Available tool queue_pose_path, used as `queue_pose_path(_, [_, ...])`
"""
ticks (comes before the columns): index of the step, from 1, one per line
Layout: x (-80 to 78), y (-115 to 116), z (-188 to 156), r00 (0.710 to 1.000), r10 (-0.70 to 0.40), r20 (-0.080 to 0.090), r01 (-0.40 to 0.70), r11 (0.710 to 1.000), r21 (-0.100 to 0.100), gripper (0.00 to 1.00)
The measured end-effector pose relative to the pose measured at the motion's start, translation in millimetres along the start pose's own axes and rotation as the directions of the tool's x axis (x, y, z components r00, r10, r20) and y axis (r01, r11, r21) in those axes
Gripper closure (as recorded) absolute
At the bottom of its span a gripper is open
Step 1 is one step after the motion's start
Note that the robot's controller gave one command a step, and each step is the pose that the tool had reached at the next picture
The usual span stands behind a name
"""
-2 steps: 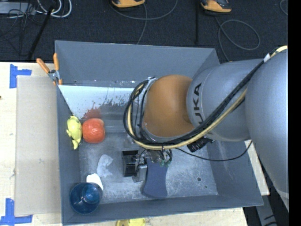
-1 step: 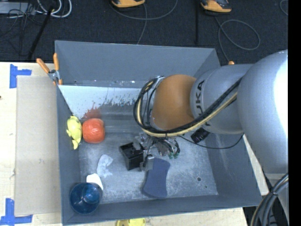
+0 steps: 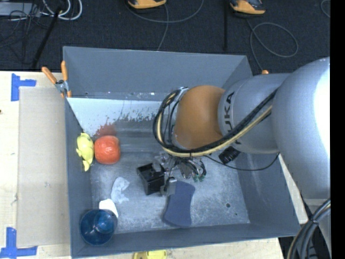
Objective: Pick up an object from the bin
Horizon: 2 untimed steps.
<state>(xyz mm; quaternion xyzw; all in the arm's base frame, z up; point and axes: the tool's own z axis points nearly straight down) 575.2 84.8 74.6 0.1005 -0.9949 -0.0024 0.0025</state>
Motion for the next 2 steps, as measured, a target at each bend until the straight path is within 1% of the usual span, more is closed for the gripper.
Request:
queue_pose_path(1, [0.5, 5, -44, 1.000, 0.018, 0.002, -0.018, 1.000, 0.005, 1.00])
queue_pose_path(2, [-7.9, 8, -62, 1.000, 0.012, 0.013, -0.012, 1.000, 0.005, 1.00])
